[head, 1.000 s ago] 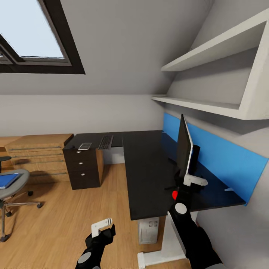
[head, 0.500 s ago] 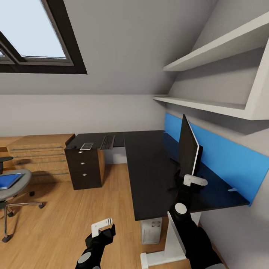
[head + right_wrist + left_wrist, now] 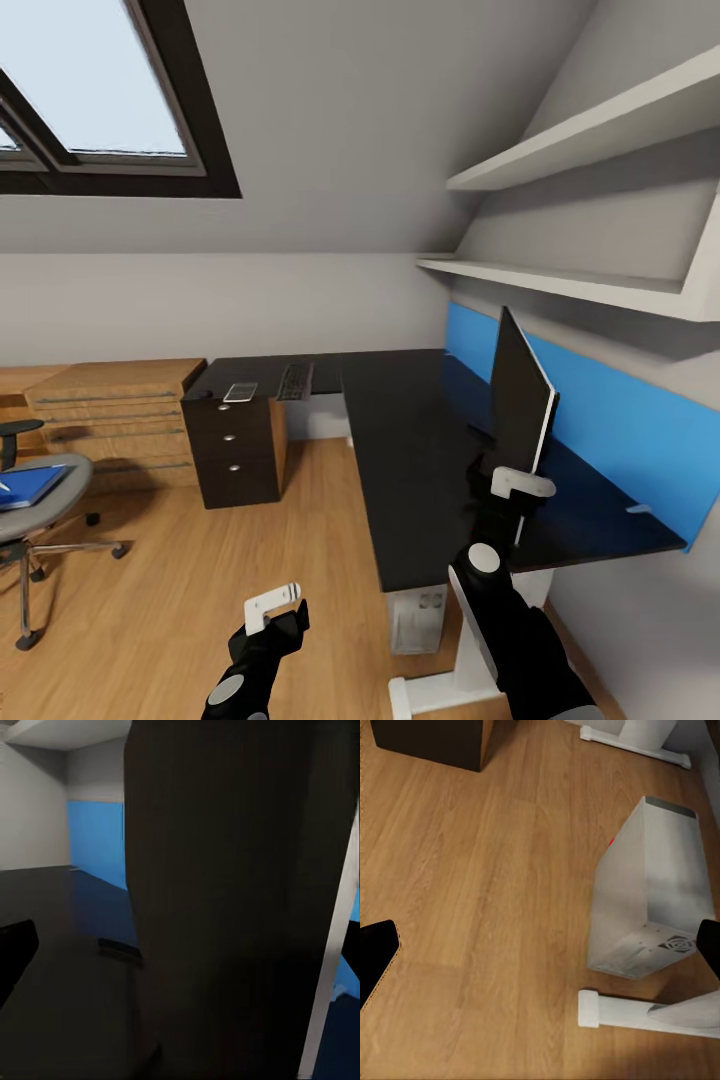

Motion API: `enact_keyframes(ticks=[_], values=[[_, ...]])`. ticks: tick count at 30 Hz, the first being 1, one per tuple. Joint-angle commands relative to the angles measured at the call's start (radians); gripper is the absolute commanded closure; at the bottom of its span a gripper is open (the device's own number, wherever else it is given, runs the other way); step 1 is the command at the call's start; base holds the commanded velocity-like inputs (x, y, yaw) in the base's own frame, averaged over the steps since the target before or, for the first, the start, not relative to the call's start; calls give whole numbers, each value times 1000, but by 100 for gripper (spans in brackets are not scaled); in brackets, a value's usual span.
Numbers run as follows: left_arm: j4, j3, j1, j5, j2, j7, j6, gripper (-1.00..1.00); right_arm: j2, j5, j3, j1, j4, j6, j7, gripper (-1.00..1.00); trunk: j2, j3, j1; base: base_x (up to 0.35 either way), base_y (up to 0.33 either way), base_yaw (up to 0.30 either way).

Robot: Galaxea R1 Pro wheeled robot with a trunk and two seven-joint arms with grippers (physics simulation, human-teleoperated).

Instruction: In the bedroom, organize the workspace by keeping the computer under the desk, ensuring the monitor is on the desk, placing the keyboard on the desk next to the monitor, placing the mouse on the desk next to the keyboard, moving the folder from the swivel chair onto the desk next to the mouse, stacking the notebook on top of the folder with the pen on top of the notebook, and positioning the swivel chair next to the desk.

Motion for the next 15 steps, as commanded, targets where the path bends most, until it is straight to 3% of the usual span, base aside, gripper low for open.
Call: enact_keyframes(ticks=[1, 9, 15], values=[[-2, -2, -1, 2, 1, 7, 4, -100, 0, 5, 1, -1, 1, 2, -4, -100, -1, -1, 0, 71, 187, 0], [-1, -2, -1, 2, 1, 7, 4, -100, 0, 5, 1, -1, 1, 2, -4, -100, -1, -1, 0, 92, 88, 0], [-2, -3, -1, 2, 1, 7, 4, -100, 0, 5, 1, -1, 1, 2, -4, -100, -1, -1, 0, 247, 127, 0]])
